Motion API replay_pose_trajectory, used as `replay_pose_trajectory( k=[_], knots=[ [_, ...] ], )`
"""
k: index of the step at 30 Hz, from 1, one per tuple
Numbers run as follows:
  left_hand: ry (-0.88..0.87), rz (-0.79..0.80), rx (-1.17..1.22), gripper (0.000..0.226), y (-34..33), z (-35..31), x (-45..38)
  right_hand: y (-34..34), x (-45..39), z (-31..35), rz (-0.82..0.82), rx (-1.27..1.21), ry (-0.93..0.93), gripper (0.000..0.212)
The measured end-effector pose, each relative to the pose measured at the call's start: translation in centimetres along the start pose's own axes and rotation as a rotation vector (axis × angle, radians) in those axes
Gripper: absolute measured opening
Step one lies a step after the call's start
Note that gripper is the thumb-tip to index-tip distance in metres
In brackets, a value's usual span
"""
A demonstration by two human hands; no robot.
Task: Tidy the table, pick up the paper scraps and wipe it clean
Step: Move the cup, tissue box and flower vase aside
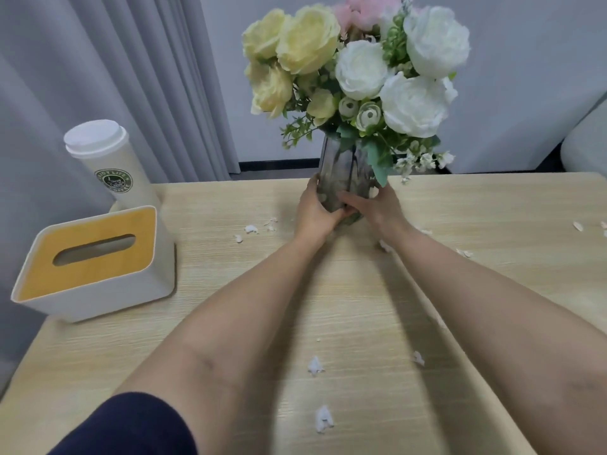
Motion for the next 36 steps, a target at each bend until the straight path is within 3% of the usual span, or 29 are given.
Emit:
replay_pose_trajectory(
  k=[2,4,8,21,27,32,36],
  knots=[
    [0.014,-0.055,-0.024,0.083,1.2,-0.3,-1.1,-1.1,-0.8,1.3,0.026,0.005,0.038,0.029],
    [0.029,-0.110,-0.061,0.089,2.8,-0.2,-2.5,-3.0,-1.6,2.6,0.071,0.008,0.048,0.049],
    [0.042,-0.186,-0.122,0.086,6.8,1.1,-4.8,-8.0,-2.6,3.9,0.217,-0.080,0.033,0.064],
    [0.148,-0.435,-0.056,0.083,16.3,6.0,-5.9,-21.0,-1.7,5.2,0.476,-0.030,0.084,0.089],
    [0.168,-0.471,-0.070,0.082,17.6,7.1,-5.7,-21.9,-0.8,5.3,0.526,-0.034,0.094,0.059],
    [0.161,-0.470,-0.124,0.085,18.4,8.1,-6.1,-22.2,-0.2,5.6,0.506,0.001,0.137,0.058],
    [0.180,-0.443,-0.117,0.090,18.8,8.7,-6.5,-22.5,0.1,5.2,0.467,0.019,0.147,0.041]
  ],
)
Point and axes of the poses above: each hand's wrist, its own x-axis away from the middle knuckle, its own y-axis out of the back of the hand, z = x × y, the point moved 1 cm from there along -x, towards the middle knuckle, and after that the axes turned 10 degrees about -z, right-handed, at the moved point
